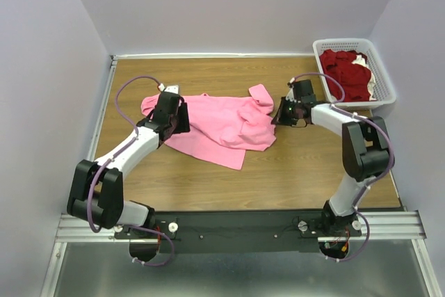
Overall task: Fold and stack the t-shirts
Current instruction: Flatten the tshirt out
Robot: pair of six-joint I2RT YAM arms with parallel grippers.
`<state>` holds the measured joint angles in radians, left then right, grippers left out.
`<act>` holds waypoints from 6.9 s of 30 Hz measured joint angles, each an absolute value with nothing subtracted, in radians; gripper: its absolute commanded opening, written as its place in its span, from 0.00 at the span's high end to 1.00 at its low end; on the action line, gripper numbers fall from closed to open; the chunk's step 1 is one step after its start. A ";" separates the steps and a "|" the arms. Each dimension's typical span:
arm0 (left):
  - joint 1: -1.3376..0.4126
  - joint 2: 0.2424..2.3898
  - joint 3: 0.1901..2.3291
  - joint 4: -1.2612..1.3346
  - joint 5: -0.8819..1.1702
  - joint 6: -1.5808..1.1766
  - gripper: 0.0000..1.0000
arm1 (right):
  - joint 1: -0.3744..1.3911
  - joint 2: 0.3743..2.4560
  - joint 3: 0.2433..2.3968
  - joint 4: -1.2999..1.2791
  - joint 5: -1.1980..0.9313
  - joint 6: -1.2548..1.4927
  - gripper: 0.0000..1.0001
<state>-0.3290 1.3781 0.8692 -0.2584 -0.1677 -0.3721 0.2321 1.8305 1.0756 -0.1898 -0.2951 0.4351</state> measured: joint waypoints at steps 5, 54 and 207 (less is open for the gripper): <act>-0.329 1.372 0.834 -0.273 -0.167 -0.372 0.32 | 0.231 1.663 1.083 -0.266 -0.112 0.404 0.99; -0.534 1.664 0.930 -0.303 -0.151 -0.468 0.71 | 0.110 1.454 1.082 -0.360 0.281 0.437 0.97; -0.287 0.849 0.949 -0.540 -0.168 -0.399 1.00 | 0.245 1.453 0.753 -0.534 0.174 0.684 0.55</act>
